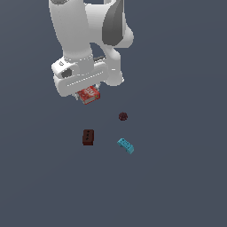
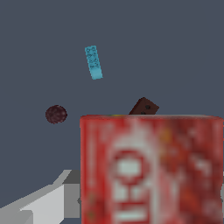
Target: Pick up a designated object from a clutter of objects.
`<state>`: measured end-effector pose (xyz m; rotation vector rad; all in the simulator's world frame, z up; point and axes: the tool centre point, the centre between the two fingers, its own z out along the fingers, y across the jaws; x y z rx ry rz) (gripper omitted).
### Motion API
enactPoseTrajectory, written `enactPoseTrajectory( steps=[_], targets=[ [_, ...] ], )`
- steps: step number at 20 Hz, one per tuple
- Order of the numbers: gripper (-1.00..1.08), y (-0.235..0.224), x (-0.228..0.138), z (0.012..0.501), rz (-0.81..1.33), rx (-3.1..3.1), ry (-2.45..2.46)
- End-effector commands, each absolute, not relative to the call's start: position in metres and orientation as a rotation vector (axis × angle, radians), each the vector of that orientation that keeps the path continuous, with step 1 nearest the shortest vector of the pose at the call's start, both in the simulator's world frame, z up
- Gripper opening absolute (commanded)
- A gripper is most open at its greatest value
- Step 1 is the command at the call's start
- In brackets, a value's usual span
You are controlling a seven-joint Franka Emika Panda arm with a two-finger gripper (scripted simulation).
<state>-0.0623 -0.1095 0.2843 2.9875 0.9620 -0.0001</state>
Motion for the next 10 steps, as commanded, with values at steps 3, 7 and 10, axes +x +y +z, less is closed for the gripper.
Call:
enactPoseTrajectory(
  steps=[3, 7, 10],
  targets=[
    [-1.00, -0.100, -0.058, 0.323, -0.001, 2.988, 0.963],
    [-1.00, -0.094, -0.054, 0.348, -0.001, 2.989, 0.964],
    [-1.00, -0.091, -0.052, 0.362, 0.000, 2.989, 0.965]
  ],
)
